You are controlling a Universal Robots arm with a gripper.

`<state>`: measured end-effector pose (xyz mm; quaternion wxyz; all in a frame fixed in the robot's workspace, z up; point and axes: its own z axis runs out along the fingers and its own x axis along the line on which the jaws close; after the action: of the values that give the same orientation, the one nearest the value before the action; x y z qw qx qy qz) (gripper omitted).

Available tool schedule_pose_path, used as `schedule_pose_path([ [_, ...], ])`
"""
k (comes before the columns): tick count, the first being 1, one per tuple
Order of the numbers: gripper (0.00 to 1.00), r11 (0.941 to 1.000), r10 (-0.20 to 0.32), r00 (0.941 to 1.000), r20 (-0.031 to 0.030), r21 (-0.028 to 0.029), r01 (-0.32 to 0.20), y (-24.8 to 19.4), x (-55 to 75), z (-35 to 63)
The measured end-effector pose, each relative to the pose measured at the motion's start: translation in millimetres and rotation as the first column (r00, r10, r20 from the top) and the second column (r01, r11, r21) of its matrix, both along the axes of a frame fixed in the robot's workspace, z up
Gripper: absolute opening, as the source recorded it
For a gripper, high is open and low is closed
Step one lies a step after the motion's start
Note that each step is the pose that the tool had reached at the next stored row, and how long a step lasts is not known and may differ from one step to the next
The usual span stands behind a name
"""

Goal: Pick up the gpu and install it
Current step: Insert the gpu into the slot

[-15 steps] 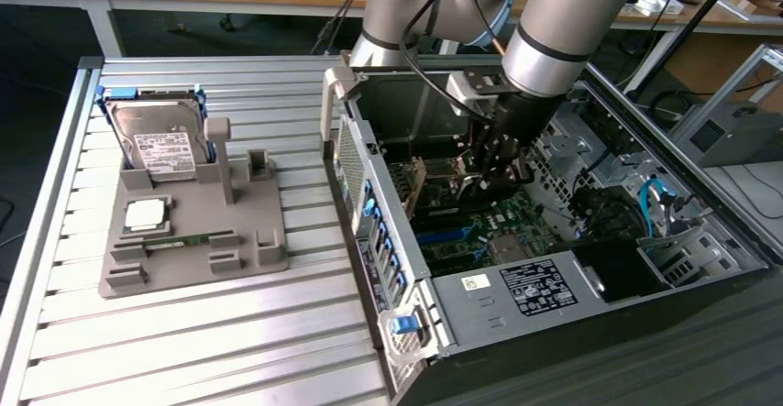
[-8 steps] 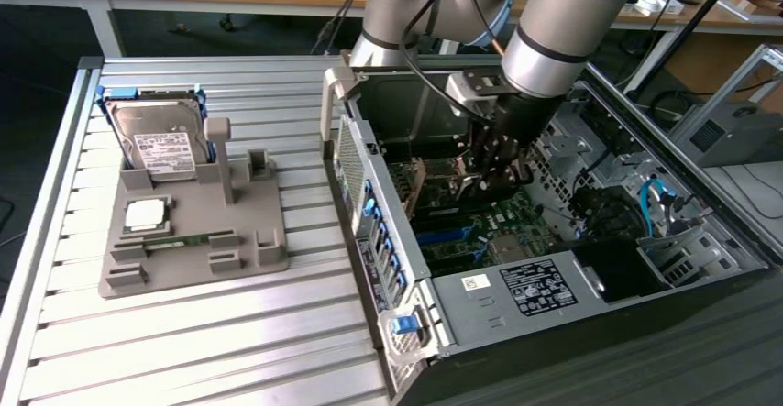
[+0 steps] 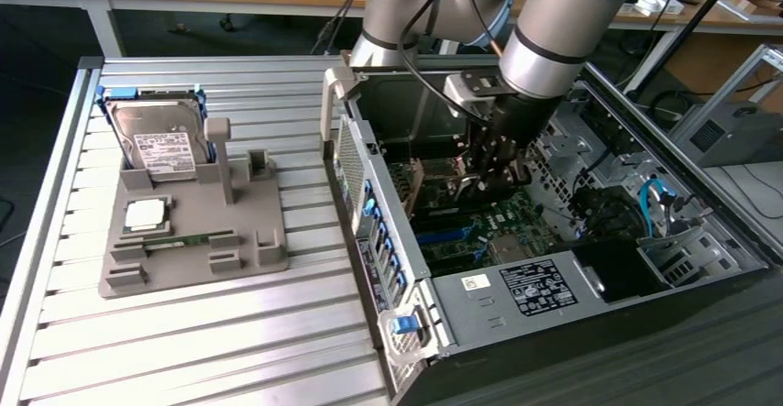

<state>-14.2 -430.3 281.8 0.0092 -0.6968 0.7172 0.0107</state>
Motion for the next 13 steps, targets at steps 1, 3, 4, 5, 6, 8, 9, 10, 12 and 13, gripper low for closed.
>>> schedule_pose_path([
  [1, 0.27, 1.0000, 0.000, 1.0000, 0.0000, 0.0000, 0.000, 0.0, -0.4, -0.4],
  [3, 0.27, 1.0000, 0.000, 1.0000, 0.0000, 0.0001, 0.000, -0.1, -0.9, -0.8],
  [4, 0.27, 1.0000, 0.000, 1.0000, 0.0000, 0.0000, 0.000, -0.1, -1.1, -0.9],
  [5, 0.27, 1.0000, 0.000, 1.0000, 0.0000, 0.0000, 0.000, -0.2, -1.2, -1.1],
  [6, 0.27, 1.0000, 0.000, 1.0000, 0.0000, 0.0000, 0.000, -0.2, -1.3, -1.2],
  [8, 0.27, 1.0000, 0.000, 1.0000, 0.0001, 0.0000, 0.000, -0.3, -2.3, -2.1],
  [9, 0.27, 1.0000, 0.000, 1.0000, 0.0001, 0.0000, 0.000, -0.3, -2.4, -2.2],
  [10, 0.27, 1.0000, 0.000, 1.0000, 0.0000, 0.0000, 0.000, -0.3, -2.5, -2.3],
  [12, 0.27, 1.0000, 0.000, 1.0000, 0.0000, 0.0000, 0.000, -0.4, -2.8, -2.5],
  [13, 0.27, 1.0000, 0.000, 1.0000, 0.0000, 0.0001, 0.000, -0.4, -2.9, -2.6],
])
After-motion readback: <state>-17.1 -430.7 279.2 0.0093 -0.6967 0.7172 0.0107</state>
